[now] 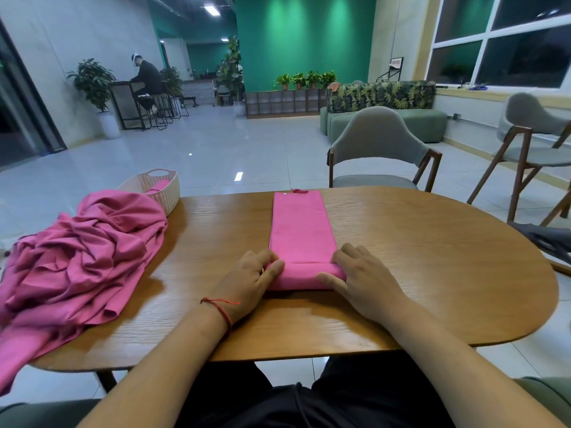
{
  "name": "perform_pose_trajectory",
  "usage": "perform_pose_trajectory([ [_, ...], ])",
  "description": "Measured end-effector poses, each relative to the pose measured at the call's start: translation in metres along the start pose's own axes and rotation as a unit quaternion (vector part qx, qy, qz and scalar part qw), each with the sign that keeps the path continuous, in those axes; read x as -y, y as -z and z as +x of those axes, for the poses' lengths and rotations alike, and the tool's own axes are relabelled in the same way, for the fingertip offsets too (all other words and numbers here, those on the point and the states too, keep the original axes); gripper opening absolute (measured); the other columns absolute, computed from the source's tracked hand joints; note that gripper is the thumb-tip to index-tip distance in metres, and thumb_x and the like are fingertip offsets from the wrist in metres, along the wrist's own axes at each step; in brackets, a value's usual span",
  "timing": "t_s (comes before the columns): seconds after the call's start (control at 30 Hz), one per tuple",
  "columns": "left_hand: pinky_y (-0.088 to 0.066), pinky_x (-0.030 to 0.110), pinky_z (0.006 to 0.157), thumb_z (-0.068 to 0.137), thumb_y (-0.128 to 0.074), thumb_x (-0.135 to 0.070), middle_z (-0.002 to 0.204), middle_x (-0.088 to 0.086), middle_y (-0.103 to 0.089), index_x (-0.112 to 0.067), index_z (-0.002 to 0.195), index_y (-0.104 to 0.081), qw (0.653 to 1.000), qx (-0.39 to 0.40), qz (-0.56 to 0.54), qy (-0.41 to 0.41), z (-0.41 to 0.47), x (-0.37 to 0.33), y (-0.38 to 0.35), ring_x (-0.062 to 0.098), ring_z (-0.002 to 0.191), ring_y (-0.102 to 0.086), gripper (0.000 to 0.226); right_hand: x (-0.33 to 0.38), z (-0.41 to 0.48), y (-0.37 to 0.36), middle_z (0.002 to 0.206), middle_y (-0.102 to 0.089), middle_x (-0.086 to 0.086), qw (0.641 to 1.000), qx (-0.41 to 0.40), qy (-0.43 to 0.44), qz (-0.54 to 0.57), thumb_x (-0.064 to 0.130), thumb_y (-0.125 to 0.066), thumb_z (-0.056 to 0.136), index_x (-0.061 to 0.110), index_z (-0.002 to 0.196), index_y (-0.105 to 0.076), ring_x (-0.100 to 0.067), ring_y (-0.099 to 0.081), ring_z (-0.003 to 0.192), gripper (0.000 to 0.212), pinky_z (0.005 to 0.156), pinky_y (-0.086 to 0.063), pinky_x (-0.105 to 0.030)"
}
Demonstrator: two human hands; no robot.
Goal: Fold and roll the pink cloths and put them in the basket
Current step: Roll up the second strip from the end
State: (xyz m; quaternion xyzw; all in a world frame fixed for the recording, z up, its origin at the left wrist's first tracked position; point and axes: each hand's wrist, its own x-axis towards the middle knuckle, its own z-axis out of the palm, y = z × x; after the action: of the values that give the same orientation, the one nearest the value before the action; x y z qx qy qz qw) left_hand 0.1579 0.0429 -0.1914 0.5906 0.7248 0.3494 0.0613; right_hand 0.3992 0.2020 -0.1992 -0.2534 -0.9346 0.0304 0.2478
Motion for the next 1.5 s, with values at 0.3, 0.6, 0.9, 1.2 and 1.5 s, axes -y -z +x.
perform_pose_trajectory([
  [0.3,-0.045,0.034,0.106,0.092,-0.069,-0.013,0.119,-0.016,-0.058,-0.03,0.113,-0.067,0.987,-0.024,-0.007,-0.158,-0.012,-0.011,0.008,0.017,0.119,-0.057,0.027,0.001,0.009,0.005,0.091,-0.054,0.009,0.989,0.06,-0.082,0.112,0.09,-0.026,0.092,0.03,0.088,-0.053,-0.015,-0.054,0.087,0.066,0.084,-0.049,-0.045],
  [0.6,-0.05,0.038,0.107,0.091,-0.079,-0.038,0.124,-0.02,-0.06,-0.037,0.126,-0.068,0.995,0.011,-0.043,-0.093,-0.007,-0.001,0.009,0.01,0.124,-0.058,0.036,0.0,0.001,-0.001,0.119,-0.053,0.009,0.995,-0.02,-0.034,0.091,0.056,-0.04,0.108,0.027,0.122,-0.055,-0.015,-0.05,0.112,0.036,0.097,-0.047,-0.038],
  [0.9,-0.059,0.037,0.083,0.097,-0.066,-0.054,0.108,-0.011,-0.068,-0.044,0.126,-0.058,0.998,0.021,-0.055,0.018,0.0,0.001,0.004,0.011,0.091,-0.067,0.031,0.003,0.0,0.0,0.126,-0.056,0.007,0.999,-0.017,-0.037,0.036,0.077,-0.054,0.094,0.027,0.132,-0.054,-0.016,-0.05,0.114,0.062,0.099,-0.046,-0.036],
  [1.2,-0.043,0.028,0.081,0.104,-0.047,-0.057,0.098,-0.009,-0.064,-0.037,0.104,-0.06,0.999,0.013,-0.028,0.008,0.002,0.0,0.002,0.001,0.094,-0.058,0.024,0.0,0.003,0.0,0.111,-0.053,0.011,0.998,-0.006,-0.032,0.046,0.083,-0.042,0.096,0.026,0.118,-0.063,-0.014,-0.049,0.104,0.065,0.095,-0.045,-0.035],
  [1.5,-0.05,0.027,0.098,0.094,-0.071,-0.046,0.123,-0.019,-0.056,-0.039,0.124,-0.062,0.996,-0.009,-0.032,-0.085,-0.012,0.001,0.004,0.009,0.117,-0.056,0.032,0.0,-0.001,0.006,0.095,-0.059,0.016,0.987,-0.016,-0.078,0.136,0.086,-0.053,0.085,0.033,0.11,-0.06,-0.012,-0.058,0.083,0.06,0.072,-0.04,-0.032],
])
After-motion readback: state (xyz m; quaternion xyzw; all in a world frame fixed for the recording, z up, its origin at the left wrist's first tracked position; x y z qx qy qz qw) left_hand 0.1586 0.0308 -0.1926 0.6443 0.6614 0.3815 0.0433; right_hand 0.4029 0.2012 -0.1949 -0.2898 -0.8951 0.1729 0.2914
